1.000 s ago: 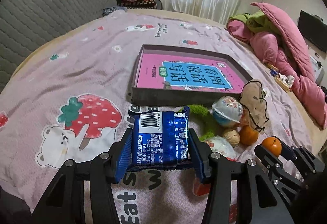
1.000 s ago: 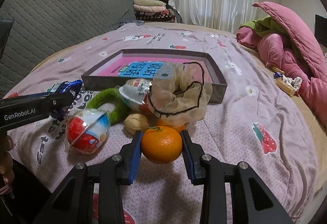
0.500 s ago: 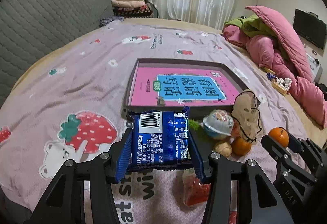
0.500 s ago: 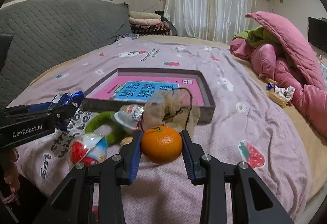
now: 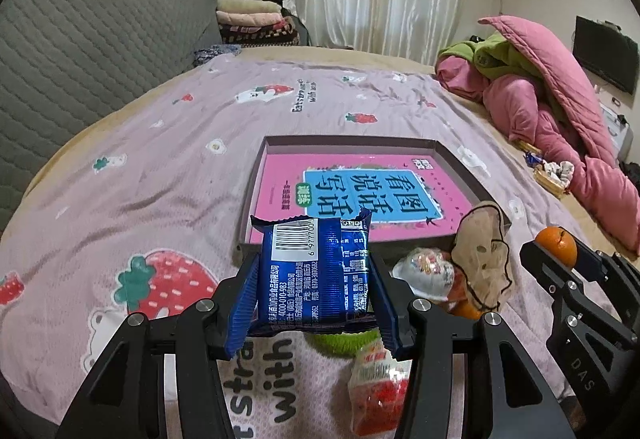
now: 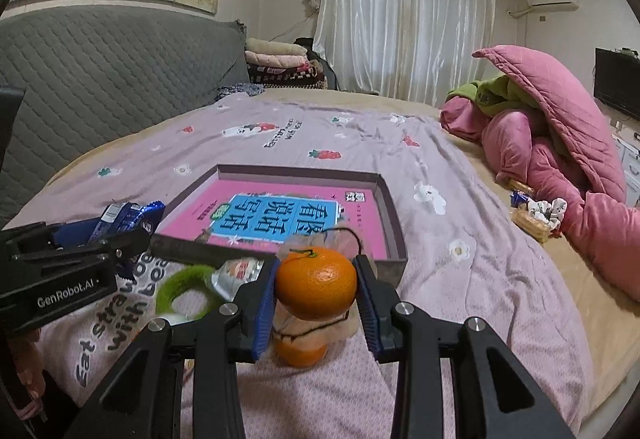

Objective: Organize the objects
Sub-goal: 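Carry the blue packet and orange over the tray with both grippers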

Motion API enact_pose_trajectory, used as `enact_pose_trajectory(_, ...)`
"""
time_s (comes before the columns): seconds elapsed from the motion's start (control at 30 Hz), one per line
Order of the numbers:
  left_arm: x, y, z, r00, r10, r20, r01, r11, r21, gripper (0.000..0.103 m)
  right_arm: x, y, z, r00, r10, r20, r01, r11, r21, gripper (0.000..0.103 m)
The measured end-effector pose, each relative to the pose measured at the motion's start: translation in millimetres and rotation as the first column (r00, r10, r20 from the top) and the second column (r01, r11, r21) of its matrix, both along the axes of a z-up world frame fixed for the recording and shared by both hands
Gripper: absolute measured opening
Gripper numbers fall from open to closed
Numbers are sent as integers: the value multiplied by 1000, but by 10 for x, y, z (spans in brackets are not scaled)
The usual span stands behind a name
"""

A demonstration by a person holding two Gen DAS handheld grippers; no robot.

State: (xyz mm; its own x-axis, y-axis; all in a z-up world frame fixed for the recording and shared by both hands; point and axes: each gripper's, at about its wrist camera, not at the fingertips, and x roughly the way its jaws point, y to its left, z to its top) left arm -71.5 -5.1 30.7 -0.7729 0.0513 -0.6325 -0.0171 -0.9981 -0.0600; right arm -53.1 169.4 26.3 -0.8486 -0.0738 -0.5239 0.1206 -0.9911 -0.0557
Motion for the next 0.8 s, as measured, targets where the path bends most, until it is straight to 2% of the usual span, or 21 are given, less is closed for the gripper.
enact_pose_trajectory(0.3,-254,53,76,1000,14,-12,-15,1000,-20,54,-228,6,103,1000,-10,-22,10,1000,2,37)
enact_pose_trajectory(0.8,-702,142,5,1000,17,26,-16,1000,-19,54,-683,27,132,999,-30,-22,30,1000,-4,37)
